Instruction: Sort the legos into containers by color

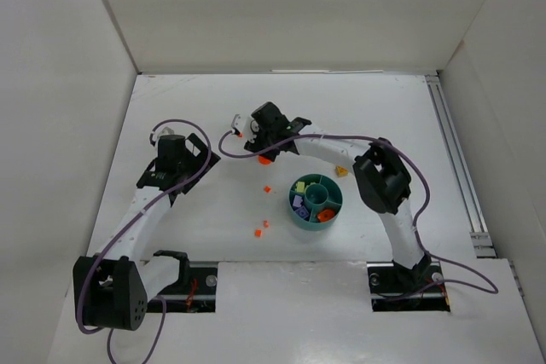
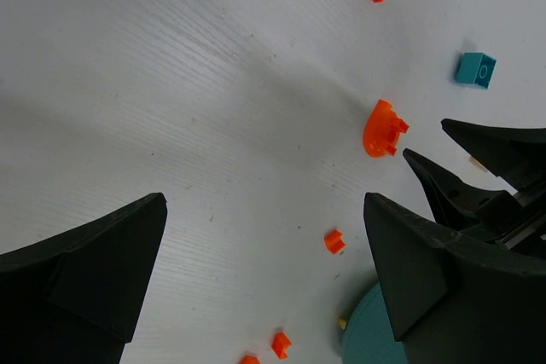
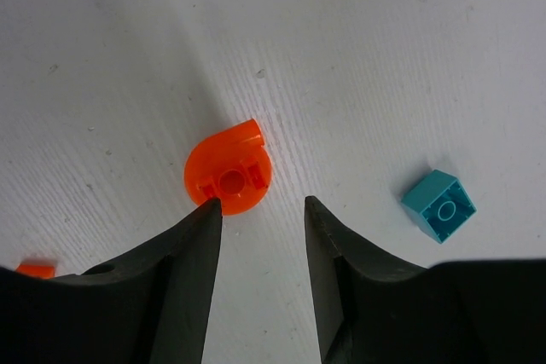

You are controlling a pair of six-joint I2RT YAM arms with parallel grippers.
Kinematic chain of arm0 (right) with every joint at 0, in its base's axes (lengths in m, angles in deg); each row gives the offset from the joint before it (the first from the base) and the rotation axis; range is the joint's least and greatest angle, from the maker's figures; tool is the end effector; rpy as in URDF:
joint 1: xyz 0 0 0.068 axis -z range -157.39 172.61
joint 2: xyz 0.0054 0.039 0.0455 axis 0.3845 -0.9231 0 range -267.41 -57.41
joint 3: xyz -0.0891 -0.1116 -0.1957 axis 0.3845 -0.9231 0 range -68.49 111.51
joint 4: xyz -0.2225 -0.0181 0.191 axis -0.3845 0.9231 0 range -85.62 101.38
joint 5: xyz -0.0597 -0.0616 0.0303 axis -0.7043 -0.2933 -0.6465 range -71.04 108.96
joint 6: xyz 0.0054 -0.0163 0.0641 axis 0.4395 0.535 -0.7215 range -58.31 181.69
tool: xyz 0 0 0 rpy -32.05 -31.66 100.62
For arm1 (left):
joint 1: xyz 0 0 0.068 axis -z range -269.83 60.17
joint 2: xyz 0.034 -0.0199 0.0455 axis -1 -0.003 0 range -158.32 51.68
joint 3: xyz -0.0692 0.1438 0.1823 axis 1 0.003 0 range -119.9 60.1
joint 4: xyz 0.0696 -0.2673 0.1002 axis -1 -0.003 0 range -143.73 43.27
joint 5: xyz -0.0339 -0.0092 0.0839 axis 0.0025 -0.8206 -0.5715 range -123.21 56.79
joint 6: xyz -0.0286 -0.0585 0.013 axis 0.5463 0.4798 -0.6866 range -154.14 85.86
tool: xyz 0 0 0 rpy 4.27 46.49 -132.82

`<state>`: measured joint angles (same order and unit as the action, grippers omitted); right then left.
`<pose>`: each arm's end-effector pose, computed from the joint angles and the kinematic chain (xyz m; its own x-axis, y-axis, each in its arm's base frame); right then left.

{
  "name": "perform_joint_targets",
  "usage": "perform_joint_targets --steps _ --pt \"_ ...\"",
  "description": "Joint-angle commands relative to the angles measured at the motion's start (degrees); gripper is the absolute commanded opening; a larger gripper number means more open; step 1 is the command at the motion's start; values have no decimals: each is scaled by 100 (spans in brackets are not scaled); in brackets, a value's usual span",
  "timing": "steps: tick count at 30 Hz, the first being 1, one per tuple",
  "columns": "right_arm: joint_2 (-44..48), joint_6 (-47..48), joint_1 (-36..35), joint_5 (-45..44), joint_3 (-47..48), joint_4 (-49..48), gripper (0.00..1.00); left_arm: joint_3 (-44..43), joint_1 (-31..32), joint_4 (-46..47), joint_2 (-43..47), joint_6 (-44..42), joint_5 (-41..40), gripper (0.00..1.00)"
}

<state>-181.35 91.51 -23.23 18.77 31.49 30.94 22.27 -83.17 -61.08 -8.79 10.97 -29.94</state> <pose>0.3552 0.3657 0.1499 -0.1104 -0.8276 -0.5504 -0.8886 0.3302 -0.3183 0.2852 -0.0362 0.1873 -0.5359 -0.6495 -0.5394 -0.3098 0.7456 -0.5899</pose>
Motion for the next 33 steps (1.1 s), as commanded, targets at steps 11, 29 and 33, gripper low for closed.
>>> perform_joint_targets --steps 11,29,33 --pt "-236 -20 -56 115 188 -55 47 73 -15 152 70 -89 16 100" --pt "-236 -20 -56 353 188 -55 16 73 -15 152 70 -89 16 100" --pt "-51 -20 -56 405 188 -55 10 73 -15 204 70 -142 69 100"
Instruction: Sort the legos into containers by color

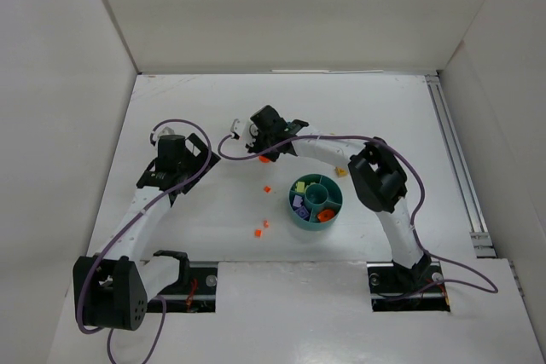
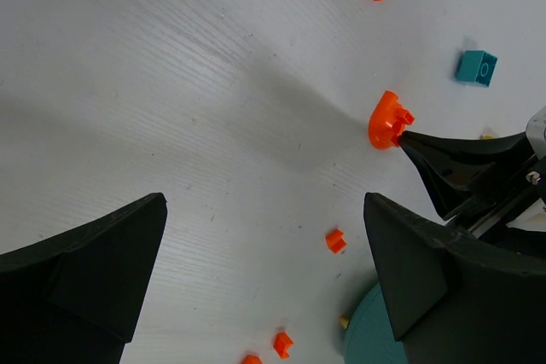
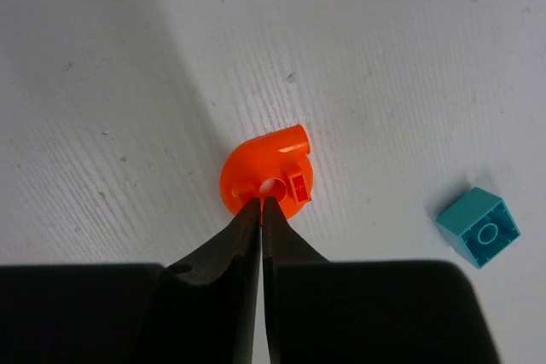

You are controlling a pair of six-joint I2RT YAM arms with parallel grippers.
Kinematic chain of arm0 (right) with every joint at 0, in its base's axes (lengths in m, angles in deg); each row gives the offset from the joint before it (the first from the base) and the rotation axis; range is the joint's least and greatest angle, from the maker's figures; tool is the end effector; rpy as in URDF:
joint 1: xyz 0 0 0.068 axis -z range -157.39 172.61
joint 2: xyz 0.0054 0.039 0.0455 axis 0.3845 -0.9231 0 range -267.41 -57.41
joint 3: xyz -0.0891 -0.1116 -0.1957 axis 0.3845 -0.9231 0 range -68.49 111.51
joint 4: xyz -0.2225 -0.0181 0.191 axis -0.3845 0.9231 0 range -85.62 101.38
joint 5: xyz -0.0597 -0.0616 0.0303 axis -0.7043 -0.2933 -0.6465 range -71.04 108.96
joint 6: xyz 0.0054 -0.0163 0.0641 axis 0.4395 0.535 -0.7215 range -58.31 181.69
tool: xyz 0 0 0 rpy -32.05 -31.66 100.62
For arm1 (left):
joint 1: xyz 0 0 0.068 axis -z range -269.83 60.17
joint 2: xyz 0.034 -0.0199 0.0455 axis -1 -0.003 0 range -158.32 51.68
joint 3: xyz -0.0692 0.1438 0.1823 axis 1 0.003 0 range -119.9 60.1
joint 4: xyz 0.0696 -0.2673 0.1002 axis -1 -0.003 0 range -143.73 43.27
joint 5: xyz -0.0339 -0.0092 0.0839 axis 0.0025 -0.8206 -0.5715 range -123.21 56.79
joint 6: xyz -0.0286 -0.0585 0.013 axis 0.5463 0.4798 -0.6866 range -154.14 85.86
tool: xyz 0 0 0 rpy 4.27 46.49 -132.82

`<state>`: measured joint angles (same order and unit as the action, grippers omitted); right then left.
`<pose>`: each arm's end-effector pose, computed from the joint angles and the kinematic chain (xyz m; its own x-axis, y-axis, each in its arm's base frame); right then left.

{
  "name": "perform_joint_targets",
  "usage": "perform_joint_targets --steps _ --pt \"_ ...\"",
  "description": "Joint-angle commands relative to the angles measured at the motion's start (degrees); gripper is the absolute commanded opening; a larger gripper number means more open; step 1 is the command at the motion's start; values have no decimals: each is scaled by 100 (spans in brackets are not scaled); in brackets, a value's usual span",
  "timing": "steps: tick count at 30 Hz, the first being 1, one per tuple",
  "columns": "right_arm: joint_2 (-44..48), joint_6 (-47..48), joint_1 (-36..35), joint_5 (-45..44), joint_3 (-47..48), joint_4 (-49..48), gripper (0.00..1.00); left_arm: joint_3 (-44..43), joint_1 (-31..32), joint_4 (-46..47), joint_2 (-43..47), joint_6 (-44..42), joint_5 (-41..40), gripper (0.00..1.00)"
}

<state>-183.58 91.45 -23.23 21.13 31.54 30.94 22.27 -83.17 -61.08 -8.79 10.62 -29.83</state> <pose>0.3545 0.3681 0.1312 -0.1172 -0.8328 -0.5410 -0.9114 0.3067 -0.2746 0.2852 -0.0363 0.1873 -0.5389 -0.6447 -0.5422 -0.3055 0.7494 -0.5875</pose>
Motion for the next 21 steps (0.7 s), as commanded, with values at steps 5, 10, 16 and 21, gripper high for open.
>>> perform_joint_targets --steps 5,10,16,21 --pt "373 -14 -56 231 61 -169 0 73 -15 204 70 -107 58 100" --pt "505 -14 -56 283 -44 -169 0 73 -15 204 122 -107 58 100" --pt "962 -14 -56 345 -361 -512 0 73 -15 204 123 -107 58 100" --pt "753 -14 -56 170 -177 -363 8 73 -15 204 123 -107 58 100"
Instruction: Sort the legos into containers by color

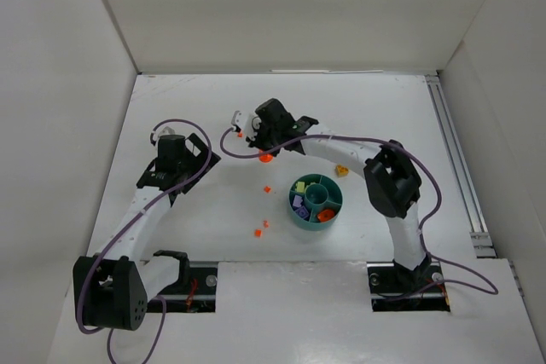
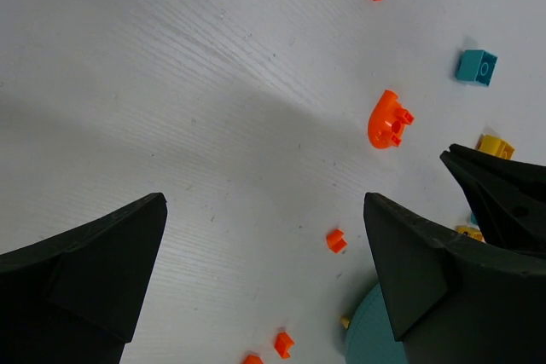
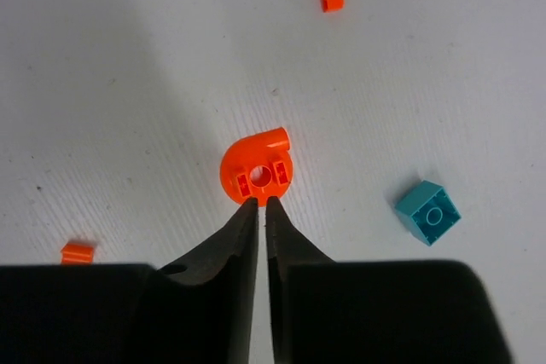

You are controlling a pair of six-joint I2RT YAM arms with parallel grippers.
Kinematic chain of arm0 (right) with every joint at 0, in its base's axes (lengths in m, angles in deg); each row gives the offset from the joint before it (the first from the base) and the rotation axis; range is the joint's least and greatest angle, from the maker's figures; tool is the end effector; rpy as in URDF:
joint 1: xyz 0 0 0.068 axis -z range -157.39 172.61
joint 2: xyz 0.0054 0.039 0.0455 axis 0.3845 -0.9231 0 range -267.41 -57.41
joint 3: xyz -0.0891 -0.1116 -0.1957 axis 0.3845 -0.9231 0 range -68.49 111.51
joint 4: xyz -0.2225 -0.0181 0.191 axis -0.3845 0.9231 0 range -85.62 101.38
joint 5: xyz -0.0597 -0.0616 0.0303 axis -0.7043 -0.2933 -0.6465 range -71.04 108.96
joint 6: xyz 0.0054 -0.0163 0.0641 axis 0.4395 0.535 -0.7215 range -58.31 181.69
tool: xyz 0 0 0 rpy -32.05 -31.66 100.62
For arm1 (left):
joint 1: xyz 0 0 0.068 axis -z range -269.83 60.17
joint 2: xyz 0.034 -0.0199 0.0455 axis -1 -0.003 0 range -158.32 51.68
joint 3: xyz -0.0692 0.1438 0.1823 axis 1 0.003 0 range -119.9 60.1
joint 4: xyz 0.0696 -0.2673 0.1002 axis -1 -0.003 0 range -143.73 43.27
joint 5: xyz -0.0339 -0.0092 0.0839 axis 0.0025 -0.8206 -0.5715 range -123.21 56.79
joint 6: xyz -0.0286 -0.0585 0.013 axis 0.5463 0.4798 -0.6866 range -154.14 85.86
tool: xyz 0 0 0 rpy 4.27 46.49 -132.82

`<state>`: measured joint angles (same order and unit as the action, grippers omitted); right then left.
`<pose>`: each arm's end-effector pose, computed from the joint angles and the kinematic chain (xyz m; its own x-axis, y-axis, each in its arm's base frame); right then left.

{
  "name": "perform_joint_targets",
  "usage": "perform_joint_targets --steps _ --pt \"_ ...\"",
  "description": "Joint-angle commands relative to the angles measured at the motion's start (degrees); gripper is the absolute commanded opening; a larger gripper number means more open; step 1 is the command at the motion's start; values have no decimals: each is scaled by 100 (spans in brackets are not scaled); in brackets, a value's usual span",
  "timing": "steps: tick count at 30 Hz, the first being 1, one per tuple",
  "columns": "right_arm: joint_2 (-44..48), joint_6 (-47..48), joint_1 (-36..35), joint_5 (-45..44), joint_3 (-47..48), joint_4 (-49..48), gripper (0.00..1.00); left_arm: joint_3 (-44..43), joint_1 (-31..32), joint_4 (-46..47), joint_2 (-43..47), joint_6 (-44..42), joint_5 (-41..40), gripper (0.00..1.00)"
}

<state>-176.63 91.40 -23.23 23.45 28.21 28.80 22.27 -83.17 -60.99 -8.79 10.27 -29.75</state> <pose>0.3458 0.3622 0.1723 -0.0691 -0.7805 -0.6214 -0.9059 0.3100 -0.2886 0.2853 -0.0364 0.1875 -0.5406 -0.6401 -0.5459 -0.3005 0.7531 -0.5853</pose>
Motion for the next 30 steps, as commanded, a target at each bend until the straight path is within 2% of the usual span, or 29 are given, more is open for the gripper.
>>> perform_joint_targets --steps 1,2,5,28,30 --pt "-30 43 -56 -62 347 17 14 73 -15 196 123 -72 49 100" --pt "-188 43 -56 -132 419 79 20 73 -15 196 123 -72 49 100" --pt "-408 105 -56 -133 533 80 27 73 -15 196 123 -72 49 100" --pt "-840 -1 164 87 525 36 30 73 -15 196 123 -125 102 100" --pt "-840 -1 164 87 525 36 33 73 -15 196 123 -125 102 100"
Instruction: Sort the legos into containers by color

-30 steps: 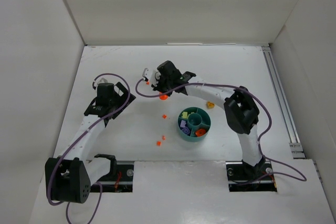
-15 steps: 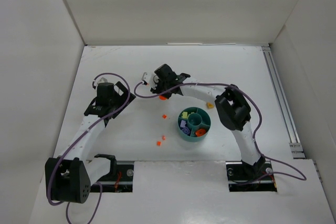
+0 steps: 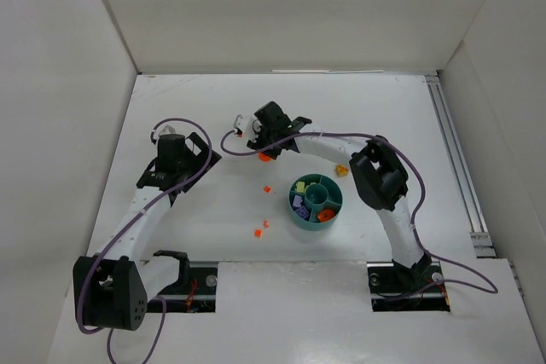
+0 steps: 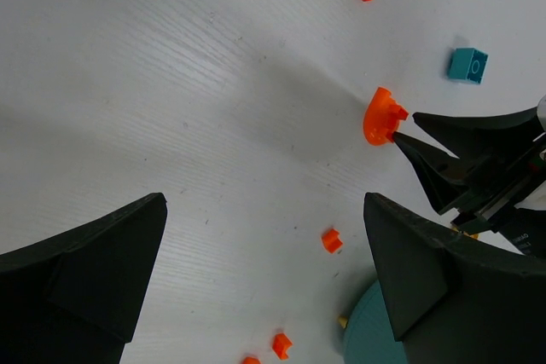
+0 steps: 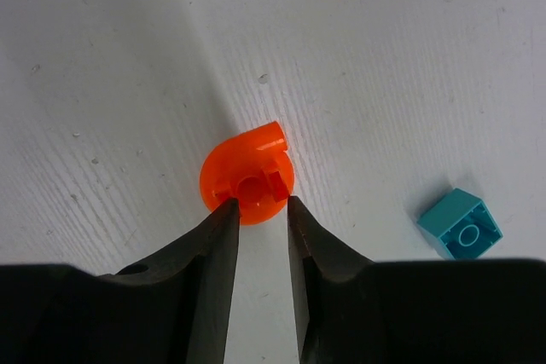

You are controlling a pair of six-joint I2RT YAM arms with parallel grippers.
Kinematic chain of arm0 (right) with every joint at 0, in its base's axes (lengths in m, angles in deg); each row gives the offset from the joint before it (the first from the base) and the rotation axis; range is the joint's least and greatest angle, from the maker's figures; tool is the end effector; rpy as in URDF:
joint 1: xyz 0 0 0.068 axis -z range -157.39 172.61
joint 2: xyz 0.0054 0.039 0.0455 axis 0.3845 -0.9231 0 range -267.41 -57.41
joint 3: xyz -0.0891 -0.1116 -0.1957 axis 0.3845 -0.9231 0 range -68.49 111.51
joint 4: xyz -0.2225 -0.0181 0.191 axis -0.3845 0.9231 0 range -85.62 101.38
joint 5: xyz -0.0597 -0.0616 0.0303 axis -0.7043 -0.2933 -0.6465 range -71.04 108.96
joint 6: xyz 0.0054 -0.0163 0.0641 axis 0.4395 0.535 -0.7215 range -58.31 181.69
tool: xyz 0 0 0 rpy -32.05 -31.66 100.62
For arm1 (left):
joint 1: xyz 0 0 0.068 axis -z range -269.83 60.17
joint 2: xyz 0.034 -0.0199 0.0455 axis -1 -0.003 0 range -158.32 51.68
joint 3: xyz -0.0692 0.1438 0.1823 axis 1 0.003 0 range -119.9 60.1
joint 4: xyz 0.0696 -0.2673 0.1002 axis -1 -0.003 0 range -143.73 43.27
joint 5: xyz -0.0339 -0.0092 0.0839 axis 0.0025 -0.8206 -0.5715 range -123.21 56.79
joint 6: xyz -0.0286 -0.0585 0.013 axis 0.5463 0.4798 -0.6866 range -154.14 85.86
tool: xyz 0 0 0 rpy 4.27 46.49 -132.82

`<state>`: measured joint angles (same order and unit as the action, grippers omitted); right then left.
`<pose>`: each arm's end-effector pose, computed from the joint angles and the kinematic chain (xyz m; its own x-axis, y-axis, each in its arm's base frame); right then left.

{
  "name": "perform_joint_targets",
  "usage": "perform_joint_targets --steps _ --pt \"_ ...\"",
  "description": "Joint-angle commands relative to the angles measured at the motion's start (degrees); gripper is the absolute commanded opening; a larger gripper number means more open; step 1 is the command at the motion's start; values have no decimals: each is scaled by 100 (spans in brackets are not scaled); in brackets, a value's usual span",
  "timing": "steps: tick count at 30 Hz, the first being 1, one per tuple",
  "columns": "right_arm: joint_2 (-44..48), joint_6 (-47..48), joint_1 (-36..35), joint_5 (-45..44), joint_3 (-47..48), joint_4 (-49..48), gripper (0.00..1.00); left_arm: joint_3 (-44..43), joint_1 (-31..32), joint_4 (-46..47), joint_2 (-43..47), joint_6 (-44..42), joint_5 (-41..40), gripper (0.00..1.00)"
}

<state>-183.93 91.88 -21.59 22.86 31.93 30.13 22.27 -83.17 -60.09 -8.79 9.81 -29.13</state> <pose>0.3657 0.3607 0.1317 -0.1223 -0.8188 -0.5609 -0.9108 0.3171 -0.2643 0.2864 -0.0371 0.1891 -0.5403 -0.6338 -0.5535 -0.2808 0.7559 -0.5914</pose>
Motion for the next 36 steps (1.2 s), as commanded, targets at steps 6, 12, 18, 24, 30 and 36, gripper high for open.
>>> perform_joint_targets --steps 6,12,18,24,30,36 --pt "-163 -49 0 207 206 -97 37 73 -15 159 70 -79 93 100" --pt "-31 4 0 515 144 -158 47 73 -15 159 70 -79 93 100" --pt "233 170 0 734 -40 -440 61 73 -15 212 17 -79 146 100" --pt "171 224 0 902 -40 -387 65 73 -15 212 17 -79 146 100" --pt "496 426 0 1280 -478 -669 66 73 -15 212 -35 -79 146 100" --pt "1032 936 0 1595 -883 -906 74 73 -15 212 -35 -79 146 100"
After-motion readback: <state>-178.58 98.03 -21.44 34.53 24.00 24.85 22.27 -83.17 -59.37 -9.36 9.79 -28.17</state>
